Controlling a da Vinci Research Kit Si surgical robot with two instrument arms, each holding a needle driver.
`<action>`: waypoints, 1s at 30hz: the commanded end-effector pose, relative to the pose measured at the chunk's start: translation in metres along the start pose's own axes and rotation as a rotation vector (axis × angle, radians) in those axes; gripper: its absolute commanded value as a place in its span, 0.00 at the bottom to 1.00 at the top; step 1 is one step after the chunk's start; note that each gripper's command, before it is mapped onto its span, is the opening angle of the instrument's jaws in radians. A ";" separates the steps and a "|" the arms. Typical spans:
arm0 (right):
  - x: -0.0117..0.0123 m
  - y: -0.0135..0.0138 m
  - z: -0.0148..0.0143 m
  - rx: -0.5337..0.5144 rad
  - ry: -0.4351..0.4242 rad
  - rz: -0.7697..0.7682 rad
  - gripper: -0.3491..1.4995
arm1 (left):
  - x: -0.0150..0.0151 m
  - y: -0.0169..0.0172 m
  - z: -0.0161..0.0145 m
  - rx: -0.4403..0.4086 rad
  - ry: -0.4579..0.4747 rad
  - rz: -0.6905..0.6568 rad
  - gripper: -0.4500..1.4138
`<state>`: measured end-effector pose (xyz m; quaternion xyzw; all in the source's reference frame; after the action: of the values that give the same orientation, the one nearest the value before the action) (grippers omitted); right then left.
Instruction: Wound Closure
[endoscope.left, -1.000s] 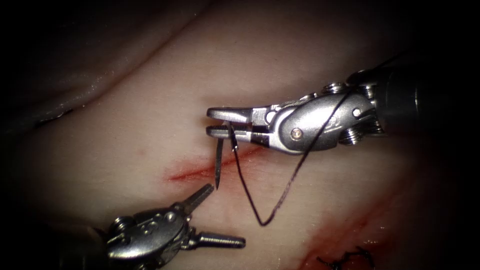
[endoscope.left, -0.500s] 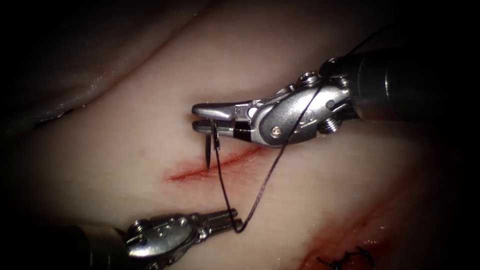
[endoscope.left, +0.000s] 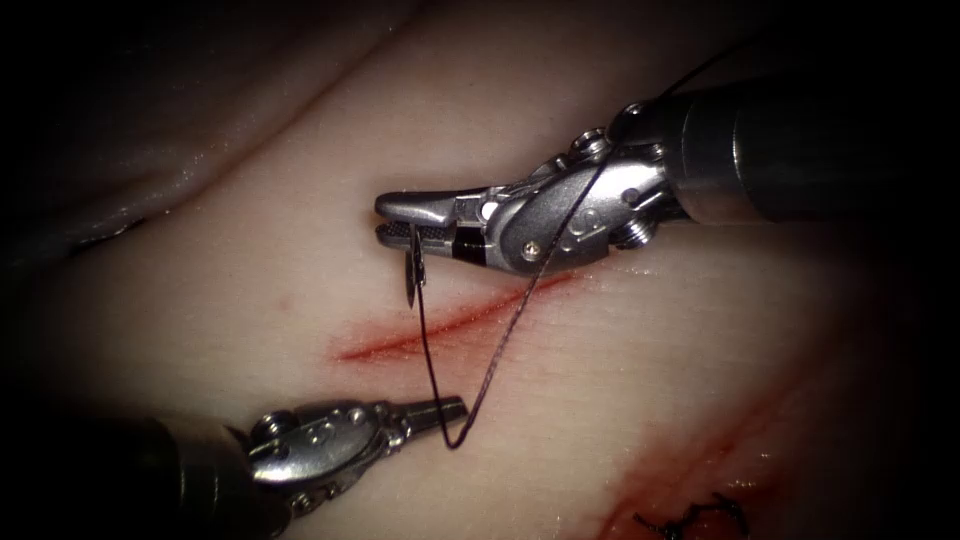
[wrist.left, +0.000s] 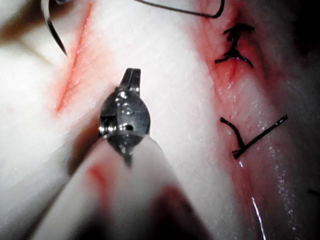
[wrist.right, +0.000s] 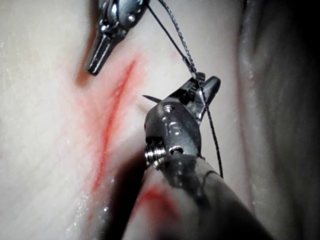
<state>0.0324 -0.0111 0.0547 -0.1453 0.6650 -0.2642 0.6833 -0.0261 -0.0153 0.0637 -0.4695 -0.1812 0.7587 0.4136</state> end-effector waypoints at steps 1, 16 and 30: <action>-0.0007 -0.0004 0.0009 0.001 0.001 -0.010 0.00 | -0.0008 0.0001 0.0006 -0.001 -0.005 -0.008 0.18; -0.0025 -0.0017 0.0024 -0.017 -0.008 -0.066 0.00 | -0.0023 -0.0006 0.0011 0.007 -0.021 -0.019 0.18; -0.0033 -0.0024 0.0027 -0.026 -0.026 -0.079 0.00 | -0.0017 -0.0001 0.0007 0.001 -0.025 -0.027 0.18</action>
<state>0.0340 -0.0115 0.0586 -0.1843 0.6513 -0.2802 0.6807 -0.0258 -0.0159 0.0645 -0.4576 -0.1915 0.7590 0.4217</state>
